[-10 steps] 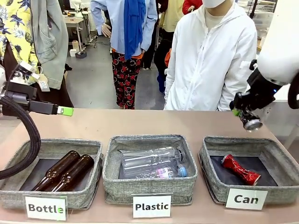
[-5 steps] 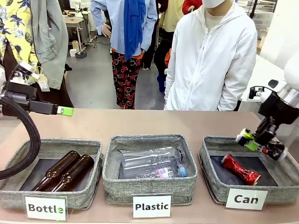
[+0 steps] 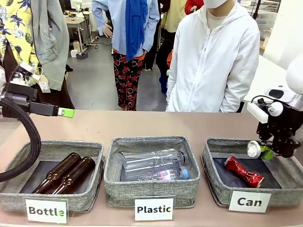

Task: Sort the can waste into the basket.
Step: Pick up the can waste from the table and place it in the right Fabric basket.

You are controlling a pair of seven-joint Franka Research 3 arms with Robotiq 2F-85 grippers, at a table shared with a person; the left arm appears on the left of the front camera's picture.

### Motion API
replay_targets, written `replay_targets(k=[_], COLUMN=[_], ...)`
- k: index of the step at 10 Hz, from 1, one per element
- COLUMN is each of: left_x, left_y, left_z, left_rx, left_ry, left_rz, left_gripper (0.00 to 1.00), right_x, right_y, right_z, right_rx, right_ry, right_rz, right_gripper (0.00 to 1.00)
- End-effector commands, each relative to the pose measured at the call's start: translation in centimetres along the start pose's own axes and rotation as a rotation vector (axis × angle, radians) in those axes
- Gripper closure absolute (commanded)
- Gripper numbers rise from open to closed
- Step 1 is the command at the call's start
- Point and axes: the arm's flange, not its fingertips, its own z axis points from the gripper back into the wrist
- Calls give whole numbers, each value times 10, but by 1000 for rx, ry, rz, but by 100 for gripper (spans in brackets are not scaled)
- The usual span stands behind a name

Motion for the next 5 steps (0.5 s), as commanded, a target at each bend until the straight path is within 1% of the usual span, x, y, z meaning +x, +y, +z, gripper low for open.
replay_targets(k=[1,2,5], left_x=[0,0,0], left_y=[-1,-1,-1], left_z=[4,4,4], left_rx=[-9,-9,-9], left_ry=[3,3,3], left_rz=[-7,-7,-7], left_gripper=[0,0,0], right_x=[-7,-7,-5], right_y=[-7,-9,-12], right_z=[0,0,1], right_rx=[-15,-15,-12], right_ry=[-6,4,-3], right_rz=[19,19,-2], right_gripper=[22,0,0])
